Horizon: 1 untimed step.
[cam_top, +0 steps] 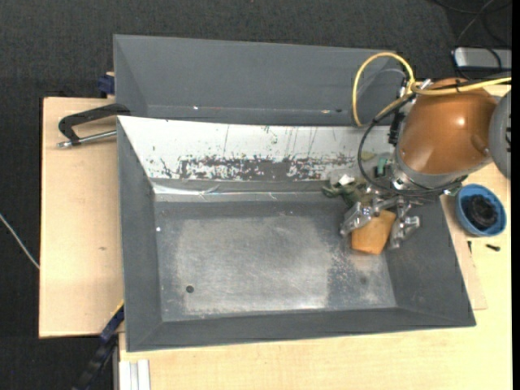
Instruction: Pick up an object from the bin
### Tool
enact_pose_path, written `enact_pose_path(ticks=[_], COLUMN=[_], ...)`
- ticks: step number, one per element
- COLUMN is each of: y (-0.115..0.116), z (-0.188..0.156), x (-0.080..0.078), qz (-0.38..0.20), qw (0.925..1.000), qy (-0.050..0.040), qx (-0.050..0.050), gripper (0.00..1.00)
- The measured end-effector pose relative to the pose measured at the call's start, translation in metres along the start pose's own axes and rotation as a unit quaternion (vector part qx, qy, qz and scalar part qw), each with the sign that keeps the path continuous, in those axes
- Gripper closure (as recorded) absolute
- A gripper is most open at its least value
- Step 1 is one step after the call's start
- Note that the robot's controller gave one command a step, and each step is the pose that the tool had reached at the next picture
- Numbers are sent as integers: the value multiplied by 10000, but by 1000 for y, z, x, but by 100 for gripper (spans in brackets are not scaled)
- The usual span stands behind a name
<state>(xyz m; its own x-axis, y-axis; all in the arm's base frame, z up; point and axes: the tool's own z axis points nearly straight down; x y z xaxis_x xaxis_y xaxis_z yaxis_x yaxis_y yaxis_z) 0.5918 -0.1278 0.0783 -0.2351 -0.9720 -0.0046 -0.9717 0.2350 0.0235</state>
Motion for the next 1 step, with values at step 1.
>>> enact_pose_path(ticks=[1], y=[12], z=[-155], x=[3], qz=[-489], qw=[9986], qy=[19], qx=[182], gripper=[100])
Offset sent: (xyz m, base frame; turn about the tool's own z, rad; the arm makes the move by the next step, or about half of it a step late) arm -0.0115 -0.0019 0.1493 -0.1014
